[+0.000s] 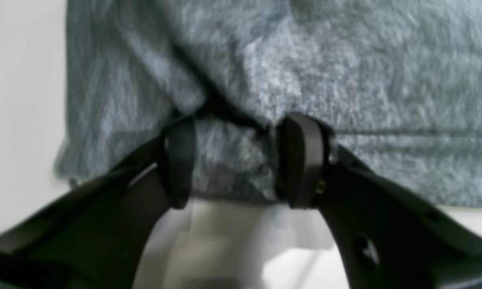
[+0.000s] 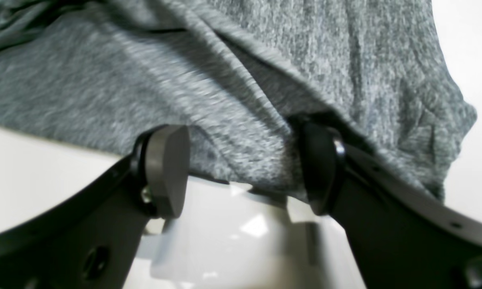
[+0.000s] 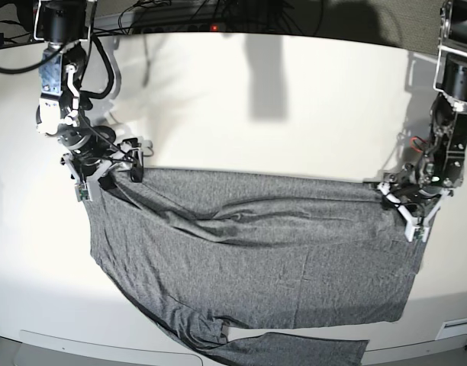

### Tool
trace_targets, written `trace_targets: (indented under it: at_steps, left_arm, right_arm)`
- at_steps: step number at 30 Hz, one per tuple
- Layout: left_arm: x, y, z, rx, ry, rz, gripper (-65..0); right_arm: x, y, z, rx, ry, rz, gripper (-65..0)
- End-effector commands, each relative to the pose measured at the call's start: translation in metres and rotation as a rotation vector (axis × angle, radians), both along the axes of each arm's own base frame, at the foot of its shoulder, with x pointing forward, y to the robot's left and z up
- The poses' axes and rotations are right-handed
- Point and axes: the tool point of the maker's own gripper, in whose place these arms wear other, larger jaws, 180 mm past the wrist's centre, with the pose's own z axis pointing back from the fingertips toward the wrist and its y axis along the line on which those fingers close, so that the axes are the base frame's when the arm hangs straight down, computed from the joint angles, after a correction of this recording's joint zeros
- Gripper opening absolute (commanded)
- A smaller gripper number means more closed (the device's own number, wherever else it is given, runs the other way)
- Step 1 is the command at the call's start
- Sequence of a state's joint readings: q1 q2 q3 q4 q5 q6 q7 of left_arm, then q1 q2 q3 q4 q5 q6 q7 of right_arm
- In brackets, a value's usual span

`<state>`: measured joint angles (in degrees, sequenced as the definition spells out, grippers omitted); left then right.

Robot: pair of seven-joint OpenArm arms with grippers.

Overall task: Fold the T-shirt properly
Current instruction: 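Pull the collar edge away from the hem with both grippers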

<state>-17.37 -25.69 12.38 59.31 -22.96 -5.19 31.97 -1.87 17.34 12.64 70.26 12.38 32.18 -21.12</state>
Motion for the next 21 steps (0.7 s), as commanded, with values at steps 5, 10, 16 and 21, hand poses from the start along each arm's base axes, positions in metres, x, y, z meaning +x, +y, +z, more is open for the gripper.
trace_targets:
  at_steps: [5,10,16,21]
  left_arm:
    - [-0.009,0.01,0.002,-0.106,0.03,-0.006,-31.3]
    - [-0.04,-0.006,-0.02,-0.193,0.085,-0.038,-31.4]
    - [-0.078,-0.007,-0.046,-0.192,0.163,-0.042,-31.5]
    - [-0.101,-0.018,-0.05,-0.187,0.189,-0.082,-31.5]
  right_arm:
    - [-0.014,-0.011,-0.012,-0.063,0.096,0.011,-21.8]
    - [-0.017,-0.006,-0.013,-0.06,0.113,0.041,-21.8]
    - [-0.034,-0.005,-0.009,-0.077,0.122,0.07,-21.8]
    - [-0.061,-0.012,-0.005,-0.127,0.14,0.104,-21.8]
